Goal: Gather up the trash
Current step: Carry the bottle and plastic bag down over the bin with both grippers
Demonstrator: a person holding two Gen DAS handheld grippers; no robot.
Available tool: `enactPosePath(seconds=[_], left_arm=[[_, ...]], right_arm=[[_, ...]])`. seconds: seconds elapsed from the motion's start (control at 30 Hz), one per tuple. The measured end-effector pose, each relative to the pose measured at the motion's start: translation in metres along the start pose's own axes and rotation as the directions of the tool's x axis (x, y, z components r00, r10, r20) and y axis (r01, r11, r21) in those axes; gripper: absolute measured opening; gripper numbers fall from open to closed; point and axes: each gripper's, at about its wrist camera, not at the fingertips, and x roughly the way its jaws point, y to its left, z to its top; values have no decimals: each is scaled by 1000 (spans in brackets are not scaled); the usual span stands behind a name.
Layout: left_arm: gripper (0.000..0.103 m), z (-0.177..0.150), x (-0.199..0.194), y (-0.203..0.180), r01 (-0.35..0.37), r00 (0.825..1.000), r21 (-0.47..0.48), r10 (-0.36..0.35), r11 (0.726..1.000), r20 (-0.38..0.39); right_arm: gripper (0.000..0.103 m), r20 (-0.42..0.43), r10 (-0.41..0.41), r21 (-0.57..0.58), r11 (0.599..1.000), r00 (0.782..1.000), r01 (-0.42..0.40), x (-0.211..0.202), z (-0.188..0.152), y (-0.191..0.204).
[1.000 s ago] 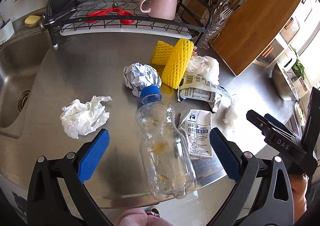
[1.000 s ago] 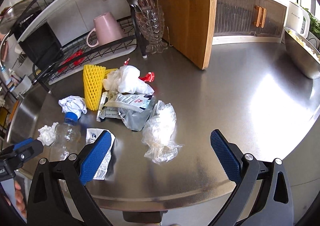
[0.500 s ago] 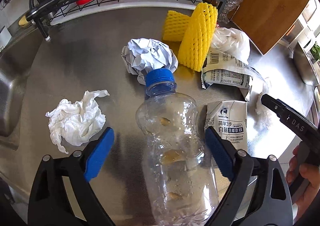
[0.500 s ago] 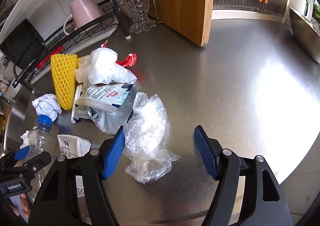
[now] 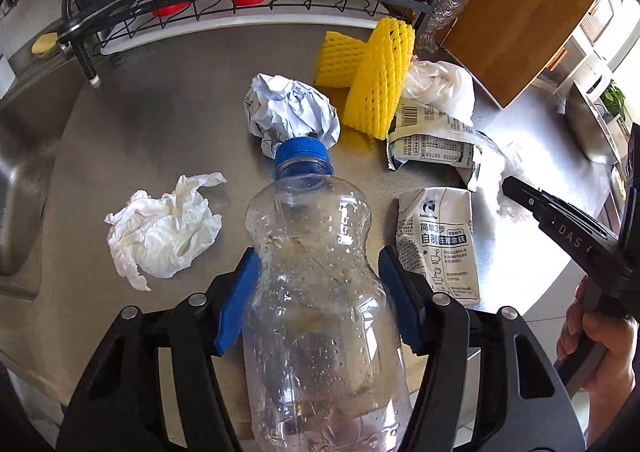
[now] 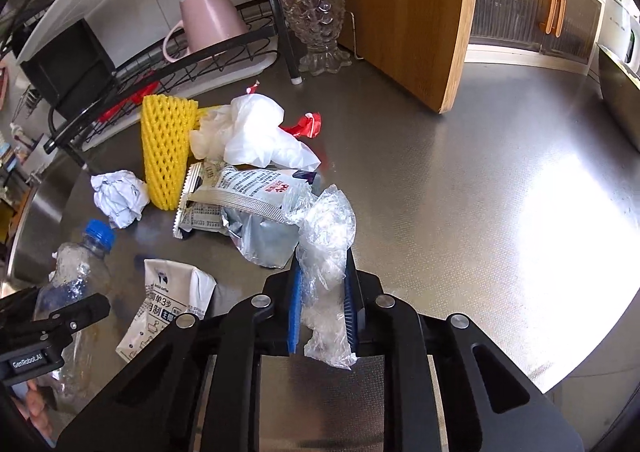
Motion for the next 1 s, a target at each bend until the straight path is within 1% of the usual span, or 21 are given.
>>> enactPosePath(seconds=[0.1,0.23,0.37,0.5,0.77,0.9,1.0], left_arm=[[58,-4,-8,1,8,1000,-3,-8,1000,16],[58,-6,-22,-5,17,998,-3,-17,1000,60],[58,-6,-36,-12,12,996,7,-13,1000,90],[58,-16,-51,-14,12,994,8,-13,1000,112],[58,-48,-84,-24,23,988,7,-23,1000,155],[58,-74,-97,-27,23,987,0,-23,1000,158],[58,-99,-104,-28,22,989,-10,-20,1000,149]], right_arm=[[18,9,18,-8,1000,1000,-18,-6,-4,1],[18,13,35,3,999,999,-35,-15,-7,-2],[18,37,40,-21,999,999,-39,-29,-10,-1],[18,62,55,-31,998,997,-53,-45,-13,2],[18,93,95,-62,994,991,-89,-83,-34,10],[18,96,129,-84,989,987,-122,-105,-56,20],[18,85,150,-108,984,985,-141,-118,-78,29]])
